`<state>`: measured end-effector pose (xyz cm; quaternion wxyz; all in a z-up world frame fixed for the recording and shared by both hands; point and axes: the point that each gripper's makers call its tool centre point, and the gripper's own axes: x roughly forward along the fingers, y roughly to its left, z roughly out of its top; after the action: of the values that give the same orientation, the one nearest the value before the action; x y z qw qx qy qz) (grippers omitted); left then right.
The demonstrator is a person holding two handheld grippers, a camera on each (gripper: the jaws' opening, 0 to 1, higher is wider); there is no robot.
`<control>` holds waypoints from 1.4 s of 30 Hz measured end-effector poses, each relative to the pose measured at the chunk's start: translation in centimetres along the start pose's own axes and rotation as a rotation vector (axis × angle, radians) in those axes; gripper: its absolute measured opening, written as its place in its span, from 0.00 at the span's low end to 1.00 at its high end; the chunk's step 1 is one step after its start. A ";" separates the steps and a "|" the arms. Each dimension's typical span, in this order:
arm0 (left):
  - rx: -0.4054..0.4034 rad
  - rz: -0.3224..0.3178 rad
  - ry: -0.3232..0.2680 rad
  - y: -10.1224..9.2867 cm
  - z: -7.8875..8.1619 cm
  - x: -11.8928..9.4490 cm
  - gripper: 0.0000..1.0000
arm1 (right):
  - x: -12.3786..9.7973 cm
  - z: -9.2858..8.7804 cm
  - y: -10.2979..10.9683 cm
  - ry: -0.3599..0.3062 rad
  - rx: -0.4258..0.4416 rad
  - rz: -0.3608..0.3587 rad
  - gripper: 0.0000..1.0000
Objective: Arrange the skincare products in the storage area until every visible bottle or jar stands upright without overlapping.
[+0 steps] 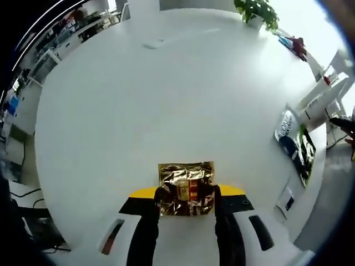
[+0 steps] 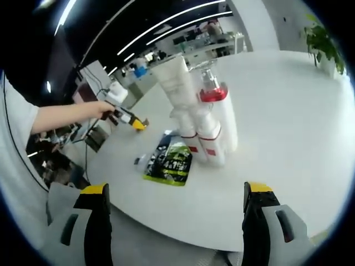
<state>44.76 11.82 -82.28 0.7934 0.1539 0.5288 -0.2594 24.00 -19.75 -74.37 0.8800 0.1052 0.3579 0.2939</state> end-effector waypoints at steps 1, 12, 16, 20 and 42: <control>-0.013 0.007 -0.002 0.0 -0.1 -0.1 0.43 | 0.0 0.0 0.0 0.000 -0.002 0.001 0.99; -0.225 0.042 -0.069 -0.6 -1.2 -2.0 0.43 | 0.2 0.1 -0.2 -0.007 -0.032 0.006 0.99; -0.321 0.041 -0.118 -0.6 -1.3 -2.9 0.43 | 0.2 0.1 -0.2 -0.010 -0.043 0.008 0.99; -0.349 0.046 -0.142 -0.9 -1.7 -4.0 0.43 | 0.3 0.1 -0.2 -0.012 -0.056 0.012 0.99; -0.679 -0.077 -0.452 -9.2 -3.6 -11.7 0.43 | 0.2 0.5 5.3 -0.023 -0.210 0.116 0.99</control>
<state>33.20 9.10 -72.62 0.8850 -0.1975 0.4020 -0.1271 22.08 -15.40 -72.05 0.8717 0.0362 0.3085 0.3789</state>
